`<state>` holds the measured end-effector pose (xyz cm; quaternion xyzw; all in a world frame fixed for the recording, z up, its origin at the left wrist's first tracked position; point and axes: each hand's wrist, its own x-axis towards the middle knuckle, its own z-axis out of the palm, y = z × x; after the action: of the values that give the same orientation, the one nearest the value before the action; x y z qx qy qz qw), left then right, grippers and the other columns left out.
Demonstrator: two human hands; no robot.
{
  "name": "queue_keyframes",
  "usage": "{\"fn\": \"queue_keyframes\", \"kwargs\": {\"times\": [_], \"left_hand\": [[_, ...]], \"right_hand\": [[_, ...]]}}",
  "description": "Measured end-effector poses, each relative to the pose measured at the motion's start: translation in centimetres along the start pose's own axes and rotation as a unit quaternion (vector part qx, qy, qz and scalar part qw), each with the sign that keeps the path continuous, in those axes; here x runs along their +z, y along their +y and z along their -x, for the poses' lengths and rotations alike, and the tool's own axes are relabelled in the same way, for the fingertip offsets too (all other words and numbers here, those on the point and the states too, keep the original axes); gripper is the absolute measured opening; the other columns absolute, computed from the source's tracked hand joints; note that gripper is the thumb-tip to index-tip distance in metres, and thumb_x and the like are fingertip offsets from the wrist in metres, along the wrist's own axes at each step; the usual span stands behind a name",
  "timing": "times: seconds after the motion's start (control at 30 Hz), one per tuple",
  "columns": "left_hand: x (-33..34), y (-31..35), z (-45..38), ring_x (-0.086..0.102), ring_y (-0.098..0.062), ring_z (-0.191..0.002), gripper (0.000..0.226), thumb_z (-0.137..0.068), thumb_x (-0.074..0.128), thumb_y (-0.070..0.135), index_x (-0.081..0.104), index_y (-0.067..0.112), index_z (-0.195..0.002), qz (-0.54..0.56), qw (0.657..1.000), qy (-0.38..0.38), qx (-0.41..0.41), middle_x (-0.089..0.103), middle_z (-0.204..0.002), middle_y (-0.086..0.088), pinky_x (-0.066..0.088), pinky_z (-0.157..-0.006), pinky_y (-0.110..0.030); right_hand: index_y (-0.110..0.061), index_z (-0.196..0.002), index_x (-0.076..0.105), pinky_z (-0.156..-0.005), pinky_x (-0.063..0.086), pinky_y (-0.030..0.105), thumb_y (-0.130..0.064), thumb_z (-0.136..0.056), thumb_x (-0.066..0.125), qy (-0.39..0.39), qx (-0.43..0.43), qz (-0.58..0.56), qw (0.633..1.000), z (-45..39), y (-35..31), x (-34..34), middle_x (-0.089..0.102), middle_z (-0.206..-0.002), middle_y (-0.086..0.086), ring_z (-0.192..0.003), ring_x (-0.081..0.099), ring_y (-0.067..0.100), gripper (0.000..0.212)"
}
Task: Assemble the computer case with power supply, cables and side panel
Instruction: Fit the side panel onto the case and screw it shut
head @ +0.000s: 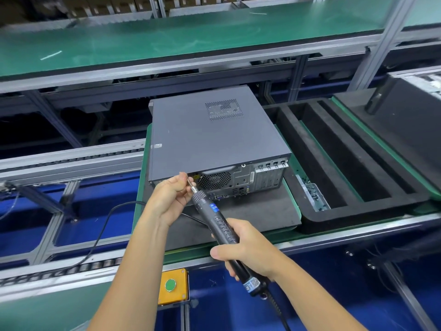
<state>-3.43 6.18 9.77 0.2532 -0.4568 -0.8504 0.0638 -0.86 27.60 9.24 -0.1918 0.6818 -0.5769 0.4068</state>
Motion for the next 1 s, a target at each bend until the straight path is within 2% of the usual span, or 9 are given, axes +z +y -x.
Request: {"fn": "queue_keyframes", "kwargs": {"times": [0.1,0.3,0.43,0.63,0.83,1.0], "left_hand": [[-0.1,-0.5,0.1,0.055,-0.006,-0.060,0.020,-0.099,0.046,0.011,0.055,0.005,-0.082,0.013,1.000,0.000,0.009,0.062,-0.065,0.002,0.050,-0.061,-0.013],[-0.6,0.1,0.3,0.065,-0.007,-0.059,0.019,-0.096,0.047,-0.002,0.060,-0.002,-0.083,-0.055,0.998,-0.004,0.013,0.066,-0.067,-0.004,0.051,-0.054,-0.012],[-0.4,-0.3,0.3,0.059,-0.005,-0.053,0.018,-0.095,0.050,0.001,0.061,0.000,-0.081,-0.040,0.998,0.027,0.028,0.065,-0.061,-0.001,0.049,-0.050,-0.011],[-0.5,0.1,0.5,0.058,-0.005,-0.051,0.018,-0.096,0.048,0.001,0.060,0.000,-0.082,-0.056,0.998,-0.005,-0.003,0.063,-0.063,-0.003,0.049,-0.050,-0.012],[0.2,-0.1,0.7,0.058,-0.007,-0.052,0.020,-0.099,0.042,0.003,0.057,0.004,-0.086,0.016,0.999,-0.007,-0.038,0.059,-0.068,-0.004,0.049,-0.052,-0.012],[0.0,-0.8,0.6,0.057,-0.008,-0.058,0.019,-0.100,0.045,0.007,0.059,0.004,-0.088,0.055,0.998,0.008,-0.042,0.060,-0.068,-0.003,0.049,-0.054,-0.011]], "right_hand": [[-0.019,-0.092,0.047,-0.047,0.048,0.027,-0.022,-0.080,0.076,-0.002,-0.001,0.007,1.000,-0.1,0.2,-0.1,0.052,-0.055,-0.009,-0.048,0.054,0.020,0.032],[-0.019,-0.086,0.042,-0.046,0.047,0.027,-0.022,-0.079,0.076,-0.010,0.007,0.008,1.000,0.1,0.4,-0.4,0.052,-0.054,-0.006,-0.046,0.053,0.021,0.035],[-0.018,-0.085,0.040,-0.045,0.047,0.026,-0.021,-0.079,0.075,-0.016,0.008,0.013,1.000,-0.1,0.2,-0.4,0.052,-0.052,-0.006,-0.045,0.053,0.020,0.036],[-0.020,-0.085,0.043,-0.047,0.048,0.029,-0.024,-0.078,0.076,0.004,0.004,0.020,1.000,0.1,0.7,-0.2,0.050,-0.054,-0.005,-0.047,0.053,0.023,0.035],[-0.018,-0.092,0.047,-0.049,0.049,0.032,-0.025,-0.078,0.077,0.014,-0.005,0.007,1.000,0.1,0.9,0.2,0.052,-0.060,-0.002,-0.049,0.054,0.024,0.034],[-0.022,-0.089,0.047,-0.048,0.048,0.031,-0.026,-0.078,0.077,0.017,-0.002,0.007,1.000,-0.1,1.1,0.5,0.052,-0.059,-0.004,-0.049,0.054,0.024,0.032]]}}
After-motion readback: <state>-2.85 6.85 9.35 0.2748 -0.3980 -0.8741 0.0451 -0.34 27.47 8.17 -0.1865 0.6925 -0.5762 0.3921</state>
